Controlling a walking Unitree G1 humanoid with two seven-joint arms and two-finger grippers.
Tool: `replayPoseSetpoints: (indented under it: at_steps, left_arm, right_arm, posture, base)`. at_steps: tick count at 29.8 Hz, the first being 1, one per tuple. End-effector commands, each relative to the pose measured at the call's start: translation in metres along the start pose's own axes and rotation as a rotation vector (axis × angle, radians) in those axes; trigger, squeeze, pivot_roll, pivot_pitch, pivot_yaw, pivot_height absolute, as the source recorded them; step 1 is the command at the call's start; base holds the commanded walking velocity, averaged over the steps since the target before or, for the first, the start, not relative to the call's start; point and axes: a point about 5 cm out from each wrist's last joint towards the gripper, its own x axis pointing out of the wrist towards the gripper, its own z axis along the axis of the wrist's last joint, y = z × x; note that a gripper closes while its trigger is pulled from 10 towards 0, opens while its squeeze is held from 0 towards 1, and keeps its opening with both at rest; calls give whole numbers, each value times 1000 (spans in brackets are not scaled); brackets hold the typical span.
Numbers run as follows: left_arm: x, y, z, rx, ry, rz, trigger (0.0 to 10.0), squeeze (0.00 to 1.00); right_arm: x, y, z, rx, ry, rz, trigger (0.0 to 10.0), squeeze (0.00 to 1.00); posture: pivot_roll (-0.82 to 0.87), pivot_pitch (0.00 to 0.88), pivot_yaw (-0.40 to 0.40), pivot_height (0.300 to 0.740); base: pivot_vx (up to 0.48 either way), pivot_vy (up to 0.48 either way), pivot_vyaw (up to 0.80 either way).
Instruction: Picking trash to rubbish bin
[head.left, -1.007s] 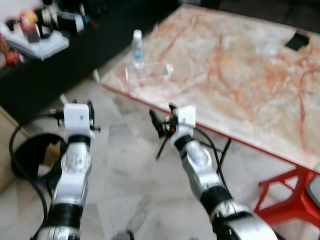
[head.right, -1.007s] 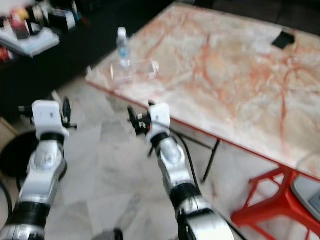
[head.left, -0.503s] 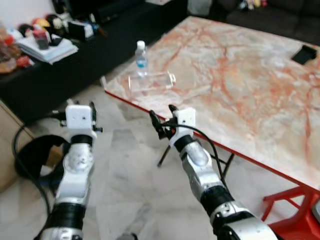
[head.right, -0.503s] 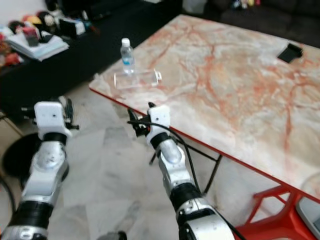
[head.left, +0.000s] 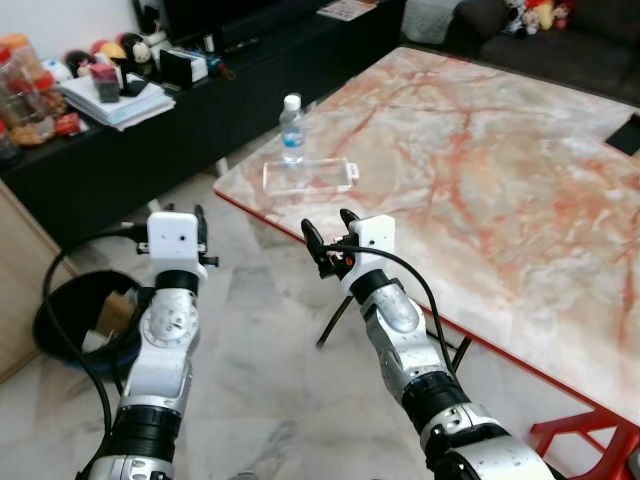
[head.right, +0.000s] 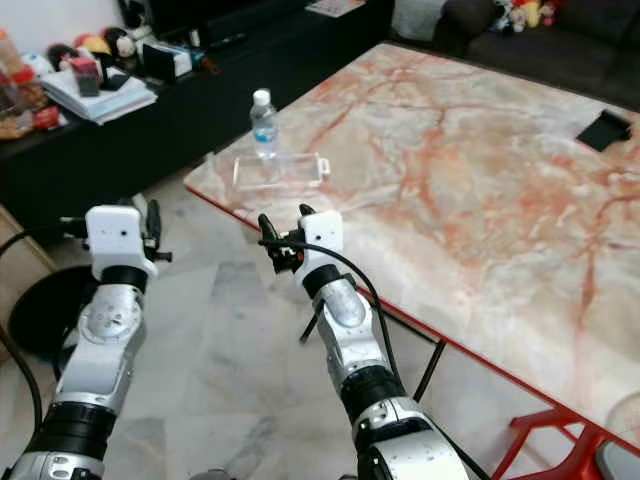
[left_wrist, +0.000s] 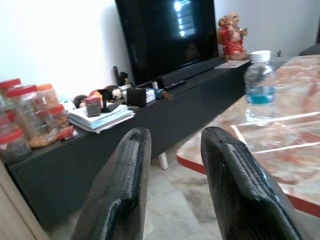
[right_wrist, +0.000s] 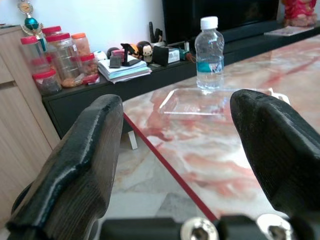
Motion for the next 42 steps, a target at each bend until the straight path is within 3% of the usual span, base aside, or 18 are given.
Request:
replayPoseSetpoints:
  at_steps: [1, 21, 42]
  left_arm:
    - [1, 10, 1, 14, -5, 25, 10000, 0]
    - [3, 12, 1, 18, 0, 20, 10000, 0]
    - [2, 4, 0, 6, 11, -41, 10000, 0]
  right_arm:
    - [4, 16, 0, 30, -3, 31, 10000, 0]
    - [4, 17, -2, 34, 9, 35, 10000, 0]
    - [4, 16, -2, 42, 15, 27, 10000, 0]
  posture:
    - [130, 146, -36, 740]
    - [134, 151, -35, 740]
    - [132, 150, -33, 740]
  base:
    - [330, 0, 0]
    - [345, 0, 0]
    - [365, 0, 0]
